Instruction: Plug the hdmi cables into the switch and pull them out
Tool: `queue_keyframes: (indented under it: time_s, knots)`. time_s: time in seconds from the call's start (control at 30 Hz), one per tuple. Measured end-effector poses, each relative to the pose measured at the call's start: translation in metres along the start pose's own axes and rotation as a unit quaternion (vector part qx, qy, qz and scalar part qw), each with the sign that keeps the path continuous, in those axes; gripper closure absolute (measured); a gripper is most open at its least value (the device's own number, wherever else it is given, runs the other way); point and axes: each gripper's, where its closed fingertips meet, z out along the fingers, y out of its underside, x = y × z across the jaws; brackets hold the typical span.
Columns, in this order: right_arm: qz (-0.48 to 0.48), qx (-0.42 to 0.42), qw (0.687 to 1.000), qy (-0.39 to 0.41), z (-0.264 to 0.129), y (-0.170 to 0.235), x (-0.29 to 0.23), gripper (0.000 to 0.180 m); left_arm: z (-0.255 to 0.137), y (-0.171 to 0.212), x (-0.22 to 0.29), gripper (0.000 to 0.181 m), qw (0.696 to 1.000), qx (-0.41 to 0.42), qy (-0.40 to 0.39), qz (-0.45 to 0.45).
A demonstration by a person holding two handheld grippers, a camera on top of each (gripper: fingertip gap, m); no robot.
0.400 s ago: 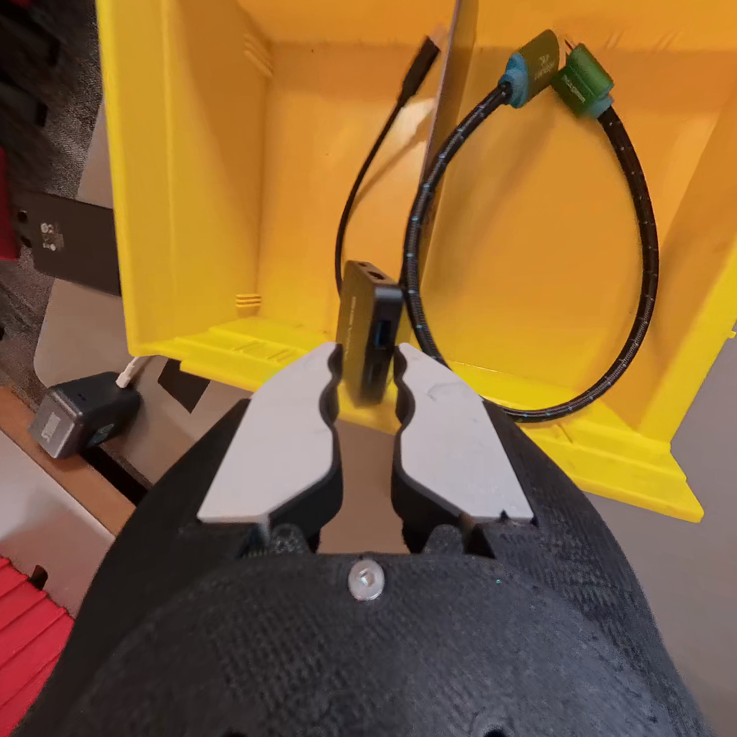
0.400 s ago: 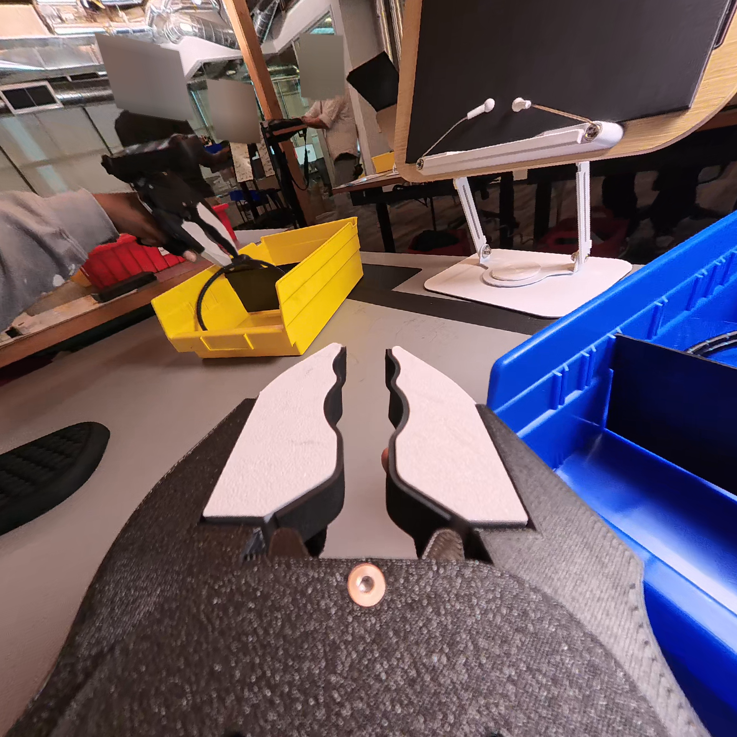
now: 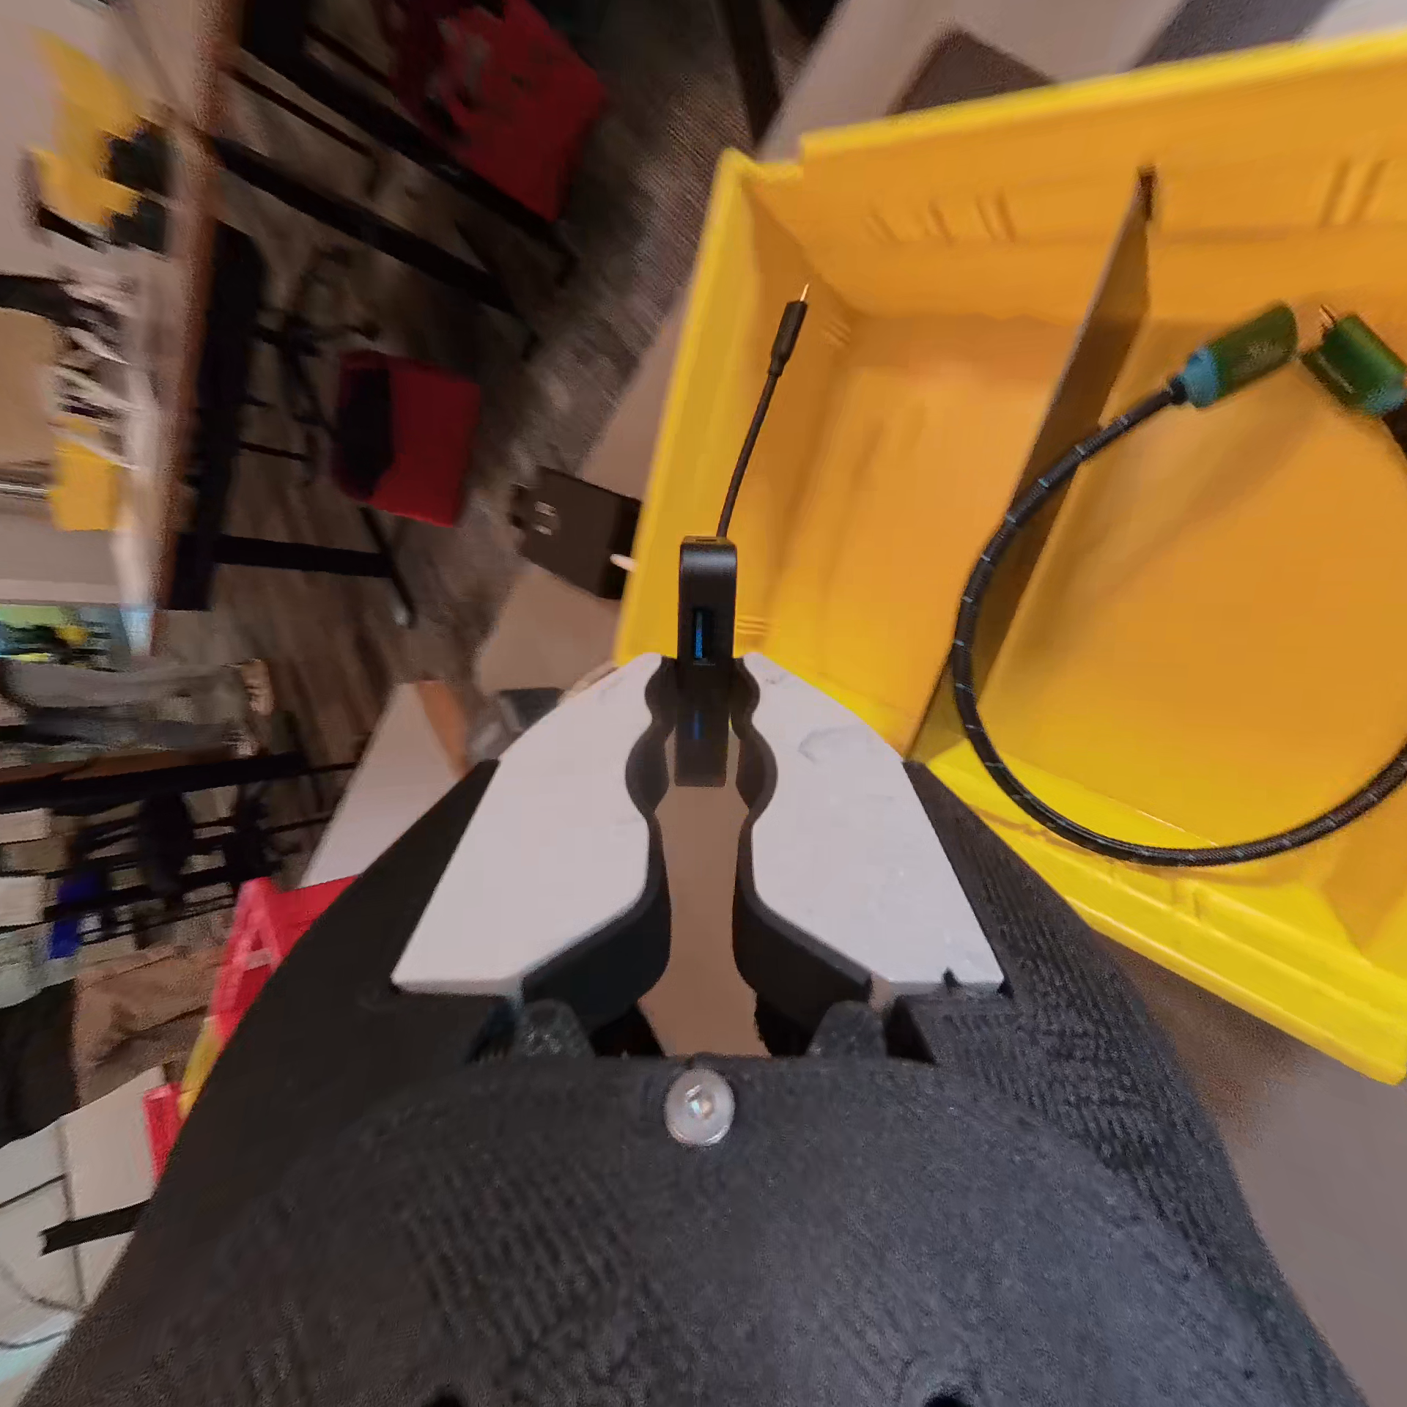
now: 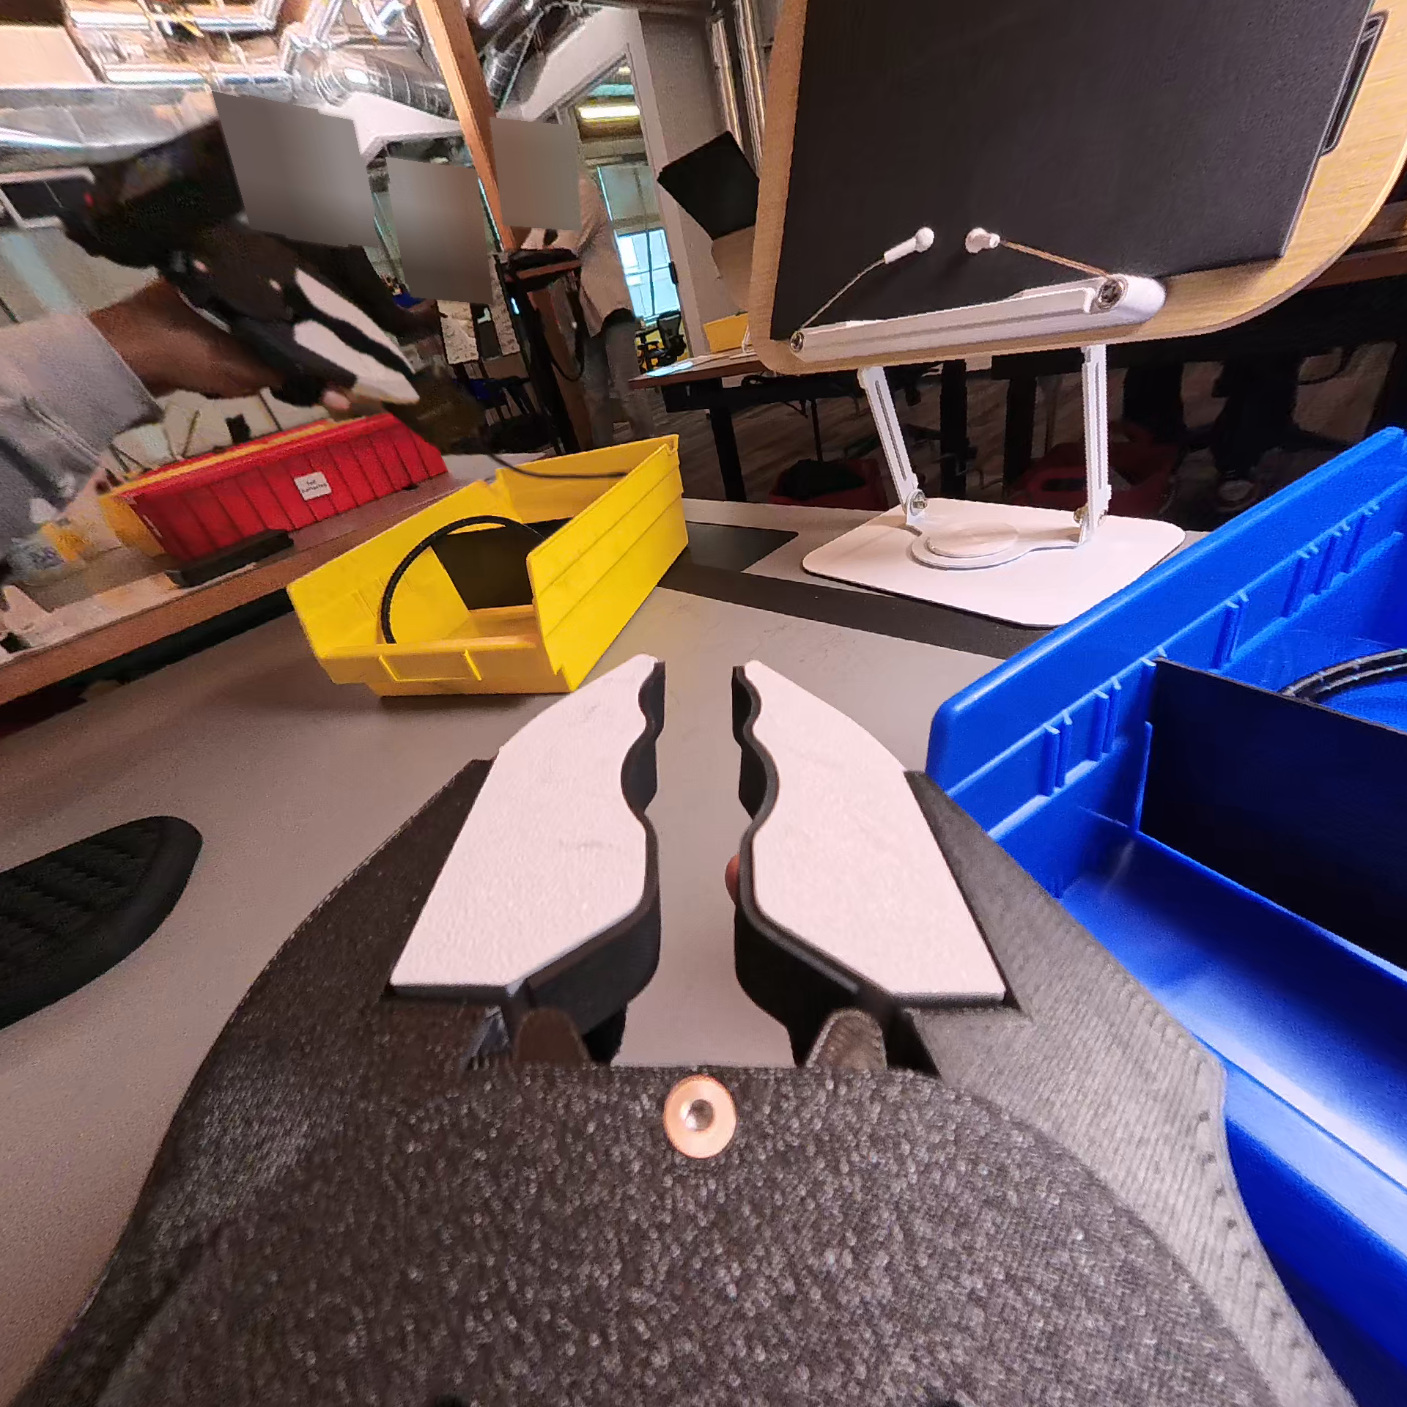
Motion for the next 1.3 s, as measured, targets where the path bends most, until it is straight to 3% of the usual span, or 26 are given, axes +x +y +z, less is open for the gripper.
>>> queue_keyframes:
  time_s: [0.03, 0.17, 0.27, 0.33, 0.43, 0.57, 0.73, 0.83, 0.97, 1.03, 1.1, 1.3]
  knots:
    - [0.000, 0.002, 1.000, 0.000, 0.000, -0.001, 0.000, 0.164, -0.013, -0.008, -0.012, 0.167, 0.999, 0.018, -0.028, 0.000]
    - [-0.008, 0.011, 1.000, -0.004, -0.001, -0.008, -0.005, 0.163, -0.080, -0.047, -0.042, 0.166, 0.984, 0.130, -0.114, -0.033]
    - [-0.008, 0.026, 0.999, -0.028, 0.003, -0.026, -0.020, 0.162, -0.132, -0.085, -0.029, 0.166, 0.956, 0.263, -0.093, -0.092]
    - [-0.011, 0.039, 0.997, -0.058, 0.012, -0.047, -0.039, 0.161, -0.165, -0.111, -0.010, 0.166, 0.921, 0.360, -0.052, -0.136]
    - [-0.039, 0.065, 0.992, -0.103, 0.026, -0.089, -0.078, 0.161, -0.210, -0.151, 0.030, 0.167, 0.839, 0.502, 0.057, -0.204]
    - [-0.058, 0.080, 0.982, -0.160, 0.040, -0.130, -0.125, 0.159, -0.258, -0.183, 0.082, 0.166, 0.699, 0.633, 0.205, -0.260]
    - [-0.027, 0.065, 0.973, -0.218, 0.046, -0.115, -0.139, 0.148, -0.269, -0.190, 0.139, 0.167, 0.555, 0.689, 0.368, -0.286]
    - [0.012, 0.084, 0.962, -0.258, 0.046, -0.112, -0.140, 0.139, -0.263, -0.204, 0.167, 0.167, 0.510, 0.668, 0.466, -0.276]
    - [0.044, 0.140, 0.941, -0.305, 0.029, -0.130, -0.141, 0.138, -0.248, -0.221, 0.198, 0.167, 0.529, 0.643, 0.489, -0.261]
    - [0.044, 0.145, 0.939, -0.307, 0.024, -0.132, -0.136, 0.162, -0.242, -0.225, 0.206, 0.167, 0.524, 0.632, 0.505, -0.265]
    - [0.039, 0.132, 0.942, -0.307, 0.023, -0.128, -0.130, 0.165, -0.238, -0.228, 0.211, 0.167, 0.515, 0.623, 0.523, -0.271]
    - [0.033, 0.105, 0.944, -0.311, 0.017, -0.125, -0.118, 0.165, -0.224, -0.230, 0.225, 0.167, 0.556, 0.581, 0.542, -0.243]
